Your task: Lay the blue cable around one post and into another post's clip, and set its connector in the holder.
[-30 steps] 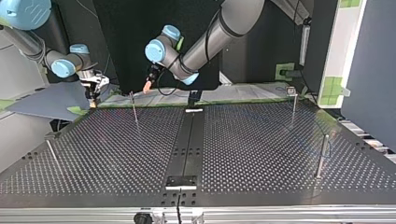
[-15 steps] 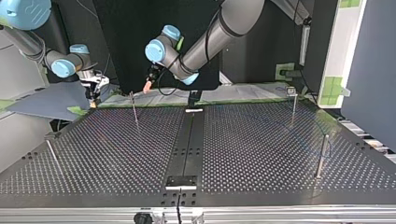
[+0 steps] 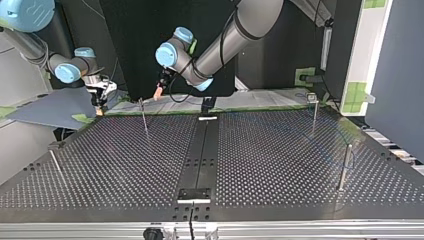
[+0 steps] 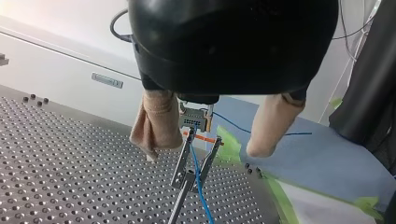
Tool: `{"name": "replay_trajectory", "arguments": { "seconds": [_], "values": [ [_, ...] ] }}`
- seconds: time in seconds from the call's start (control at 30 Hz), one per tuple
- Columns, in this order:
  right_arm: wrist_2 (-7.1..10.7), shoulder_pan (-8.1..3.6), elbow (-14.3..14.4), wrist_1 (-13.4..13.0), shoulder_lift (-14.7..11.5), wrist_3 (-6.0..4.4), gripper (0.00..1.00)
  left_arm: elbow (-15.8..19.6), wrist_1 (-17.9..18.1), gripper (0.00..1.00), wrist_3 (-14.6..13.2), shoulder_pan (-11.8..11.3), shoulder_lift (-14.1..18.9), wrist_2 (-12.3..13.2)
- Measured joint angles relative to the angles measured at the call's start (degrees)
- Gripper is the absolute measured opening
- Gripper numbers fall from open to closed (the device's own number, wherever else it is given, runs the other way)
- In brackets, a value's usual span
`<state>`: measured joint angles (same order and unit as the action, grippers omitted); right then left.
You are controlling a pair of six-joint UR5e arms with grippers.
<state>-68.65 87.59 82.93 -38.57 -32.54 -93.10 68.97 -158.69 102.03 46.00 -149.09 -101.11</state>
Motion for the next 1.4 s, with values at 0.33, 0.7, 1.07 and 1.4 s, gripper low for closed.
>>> {"name": "replay_trajectory", "arguments": {
  "seconds": [0.33, 0.7, 1.07, 1.4],
  "values": [
    [-0.01, 0.03, 0.00, 0.05, -0.02, -0.08, 0.00, 0.13, -0.90, 0.99, -0.24, 0.12, 0.31, -0.99],
    [0.00, 0.07, 0.00, 0.04, 0.00, -0.07, 0.00, 5.22, 0.96, 0.99, -2.06, 0.40, 5.57, -2.85],
    [0.00, 0.21, 0.00, -0.15, 0.01, -0.09, 0.00, 11.28, 6.85, 0.99, 1.91, -3.30, 11.63, -6.19],
    [0.00, 0.49, -0.14, -0.01, 0.03, -0.17, 0.00, 16.59, 4.30, 0.99, 2.69, -8.54, 16.94, -3.40]
  ]
}}
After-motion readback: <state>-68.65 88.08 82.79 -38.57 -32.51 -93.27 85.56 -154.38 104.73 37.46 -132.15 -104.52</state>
